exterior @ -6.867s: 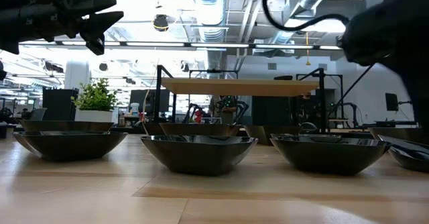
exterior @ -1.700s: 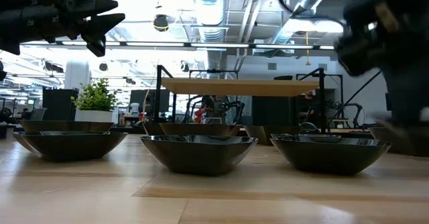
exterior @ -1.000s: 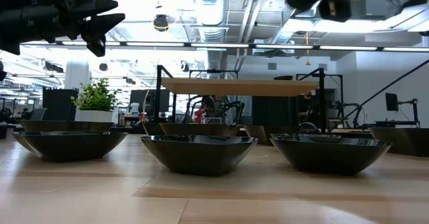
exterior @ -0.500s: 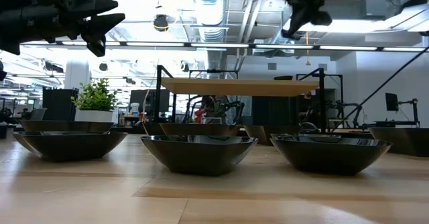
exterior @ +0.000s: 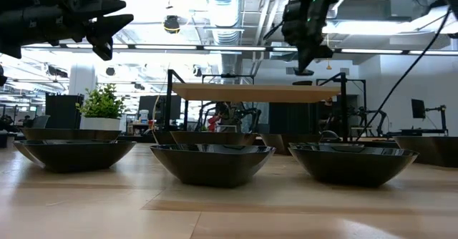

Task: Pick & Place Mini shaped plates
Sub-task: Stack the drop shaped plate on top of the other drop shaped plate on the shelf, then put the distorted square plate on the shelf

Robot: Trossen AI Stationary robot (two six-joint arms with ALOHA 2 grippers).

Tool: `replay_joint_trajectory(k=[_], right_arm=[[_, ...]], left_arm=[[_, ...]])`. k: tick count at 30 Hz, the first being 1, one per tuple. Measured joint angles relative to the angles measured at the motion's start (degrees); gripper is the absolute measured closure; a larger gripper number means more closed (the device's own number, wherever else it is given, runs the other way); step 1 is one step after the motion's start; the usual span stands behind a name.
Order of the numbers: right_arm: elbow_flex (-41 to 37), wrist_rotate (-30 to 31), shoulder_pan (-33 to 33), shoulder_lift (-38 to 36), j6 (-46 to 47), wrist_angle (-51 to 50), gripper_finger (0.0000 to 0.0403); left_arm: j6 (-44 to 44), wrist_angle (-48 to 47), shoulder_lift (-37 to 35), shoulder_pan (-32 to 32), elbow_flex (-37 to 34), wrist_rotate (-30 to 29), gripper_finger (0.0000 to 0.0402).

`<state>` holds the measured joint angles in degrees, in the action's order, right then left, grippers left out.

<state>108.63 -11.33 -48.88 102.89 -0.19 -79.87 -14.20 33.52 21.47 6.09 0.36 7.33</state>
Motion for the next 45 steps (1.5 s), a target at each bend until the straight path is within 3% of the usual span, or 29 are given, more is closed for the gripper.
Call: replay_joint_trajectory(k=[9, 26, 38, 45], right_arm=[[3.18, -0.98, -0.37, 5.25, -0.44, -2.51, 0.0403], [3.18, -0.70, -0.29, 5.68, -0.44, -3.62, 0.0402], [3.18, -0.63, 0.09, 5.68, -2.77, -4.07, 0.0345], [3.92, -0.59, 0.37, 1.52, -2.22, -7.08, 0.0341]], left_arm=[[0.00, -0.02, 0.00, 0.00, 0.00, 0.00, 0.0270], [0.00, -0.02, 0.01, 0.00, -0.01, 0.01, 0.0270], [0.00, -0.02, 0.00, 0.00, -0.02, 0.02, 0.0270], [0.00, -0.02, 0.00, 0.02, -0.01, 0.01, 0.0270]])
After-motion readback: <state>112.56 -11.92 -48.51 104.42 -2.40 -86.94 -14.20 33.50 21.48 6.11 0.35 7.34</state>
